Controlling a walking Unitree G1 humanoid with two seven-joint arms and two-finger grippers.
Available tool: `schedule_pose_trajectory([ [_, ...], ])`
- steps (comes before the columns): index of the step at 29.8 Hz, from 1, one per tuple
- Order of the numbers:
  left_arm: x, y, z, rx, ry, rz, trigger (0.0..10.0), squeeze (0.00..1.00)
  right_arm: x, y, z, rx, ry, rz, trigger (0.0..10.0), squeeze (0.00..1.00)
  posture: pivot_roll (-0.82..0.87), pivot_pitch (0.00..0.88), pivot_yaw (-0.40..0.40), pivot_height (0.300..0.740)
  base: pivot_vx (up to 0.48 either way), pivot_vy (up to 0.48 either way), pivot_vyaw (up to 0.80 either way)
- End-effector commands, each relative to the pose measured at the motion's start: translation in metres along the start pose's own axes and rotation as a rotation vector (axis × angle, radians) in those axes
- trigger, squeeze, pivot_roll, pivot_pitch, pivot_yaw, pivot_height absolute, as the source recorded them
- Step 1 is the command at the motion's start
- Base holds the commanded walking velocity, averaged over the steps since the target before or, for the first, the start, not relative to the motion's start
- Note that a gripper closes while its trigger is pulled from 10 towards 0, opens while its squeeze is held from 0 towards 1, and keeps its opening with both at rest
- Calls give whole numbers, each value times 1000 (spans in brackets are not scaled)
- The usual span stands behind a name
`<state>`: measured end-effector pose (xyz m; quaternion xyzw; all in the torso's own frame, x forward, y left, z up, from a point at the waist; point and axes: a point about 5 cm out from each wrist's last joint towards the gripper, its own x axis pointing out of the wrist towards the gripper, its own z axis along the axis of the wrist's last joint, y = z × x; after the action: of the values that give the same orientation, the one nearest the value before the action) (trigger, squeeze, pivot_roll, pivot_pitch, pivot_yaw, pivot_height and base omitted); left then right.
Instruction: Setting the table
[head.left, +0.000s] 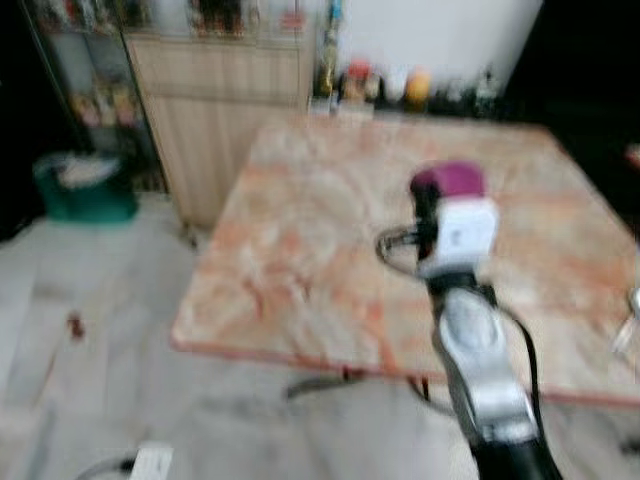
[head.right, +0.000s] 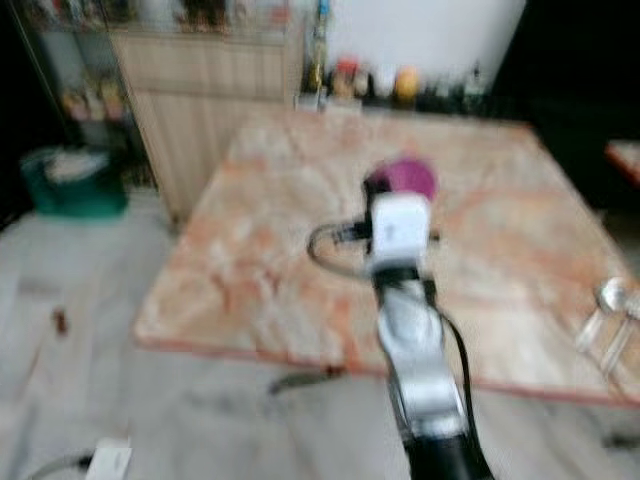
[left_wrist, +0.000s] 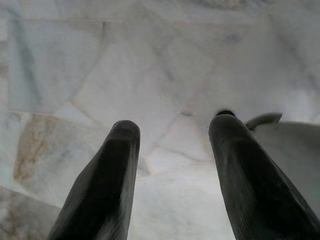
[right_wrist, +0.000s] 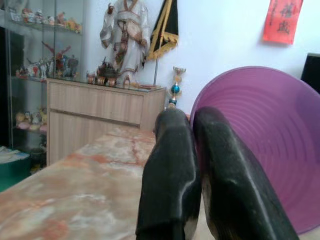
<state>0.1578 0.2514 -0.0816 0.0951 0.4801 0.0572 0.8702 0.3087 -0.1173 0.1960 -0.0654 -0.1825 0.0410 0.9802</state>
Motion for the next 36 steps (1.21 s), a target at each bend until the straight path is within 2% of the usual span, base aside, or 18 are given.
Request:
schedule_pose_trajectory([
  [1, 0, -6, -1, -27, 6, -14, 10000, 0, -1, -10, -3, -6, 11, -29, 10000, 0, 70, 0, -36, 740, 0, -416, 0],
  [5, 0, -7, -2, -34, 6, -17, 10000, 0, 0, -15, -2, -11, 7, -53, 10000, 0, 70, 0, -39, 740, 0, -418, 0],
  [24, 1, -6, 3, -38, -1, -14, 10000, 0, 3, -17, -4, -24, 8, -64, 10000, 0, 64, 0, -26, 740, 0, -418, 0],
  [36, 0, -9, -3, -38, 9, -20, 10000, 0, 6, -20, -3, -35, 6, -64, 10000, 0, 62, 0, -35, 740, 0, -417, 0],
])
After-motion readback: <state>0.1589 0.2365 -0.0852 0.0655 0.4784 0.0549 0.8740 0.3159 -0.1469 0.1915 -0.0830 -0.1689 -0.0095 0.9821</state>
